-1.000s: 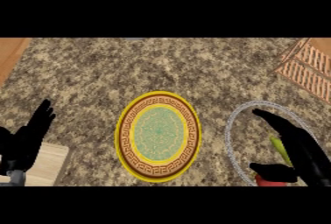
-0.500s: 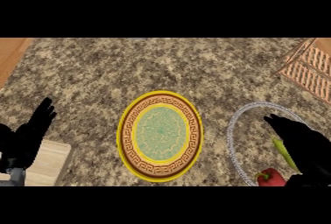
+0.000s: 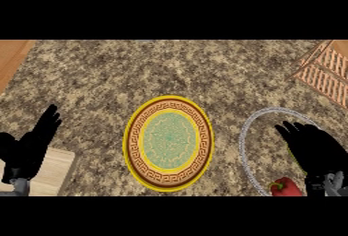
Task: Pick the pear from the placemat and place it in the tiered shelf
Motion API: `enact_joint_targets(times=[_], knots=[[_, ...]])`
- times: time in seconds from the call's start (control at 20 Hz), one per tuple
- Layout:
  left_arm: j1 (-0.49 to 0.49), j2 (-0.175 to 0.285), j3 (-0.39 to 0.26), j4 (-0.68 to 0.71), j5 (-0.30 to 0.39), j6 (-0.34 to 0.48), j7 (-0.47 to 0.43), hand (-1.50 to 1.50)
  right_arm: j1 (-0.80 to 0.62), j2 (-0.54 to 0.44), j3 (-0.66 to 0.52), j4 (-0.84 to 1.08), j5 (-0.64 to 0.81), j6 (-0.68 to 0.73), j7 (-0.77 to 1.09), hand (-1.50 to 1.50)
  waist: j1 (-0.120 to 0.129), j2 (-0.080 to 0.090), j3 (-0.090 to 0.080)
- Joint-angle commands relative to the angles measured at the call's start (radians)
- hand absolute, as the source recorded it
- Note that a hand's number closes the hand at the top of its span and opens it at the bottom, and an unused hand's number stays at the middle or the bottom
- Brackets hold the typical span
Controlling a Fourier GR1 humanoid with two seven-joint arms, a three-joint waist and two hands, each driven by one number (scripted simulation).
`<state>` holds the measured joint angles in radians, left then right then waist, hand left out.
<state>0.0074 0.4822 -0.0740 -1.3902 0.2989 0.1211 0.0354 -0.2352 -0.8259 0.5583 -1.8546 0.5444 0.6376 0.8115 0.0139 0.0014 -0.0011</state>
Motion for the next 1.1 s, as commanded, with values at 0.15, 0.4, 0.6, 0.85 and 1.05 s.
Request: enact_joint_targets(times=[0.15, 0.4, 0.6, 0.85, 1.05], knots=[[0.038, 0.001, 0.052, -0.016, -0.009, -0.051, 0.0, 0.0, -0.061, 0.11, 0.005, 0.175, 0.124, 0.061, -0.04, -1.5, -0.005, 0.0, 0.001], [-0.015, -0.028, 0.083, 0.045, -0.056, -0.051, -0.011, 0.0, 0.017, 0.082, -0.016, 0.185, 0.223, 0.038, -0.138, -1.5, -0.014, -0.001, 0.001], [0.015, -0.087, 0.064, 0.013, -0.093, -0.041, -0.008, 0.0, 0.012, 0.079, -0.083, 0.218, 0.262, 0.059, -0.215, -1.5, -0.014, -0.002, 0.001], [0.0, -0.081, 0.102, -0.009, -0.102, -0.081, 0.039, 0.0, 0.002, 0.116, -0.114, 0.331, 0.357, 0.001, -0.348, -1.5, -0.012, -0.001, 0.001], [-0.057, -0.093, 0.112, -0.025, -0.117, -0.062, 0.098, 0.0, -0.002, 0.16, -0.117, 0.42, 0.415, -0.063, -0.399, -1.5, -0.011, -0.001, 0.001]])
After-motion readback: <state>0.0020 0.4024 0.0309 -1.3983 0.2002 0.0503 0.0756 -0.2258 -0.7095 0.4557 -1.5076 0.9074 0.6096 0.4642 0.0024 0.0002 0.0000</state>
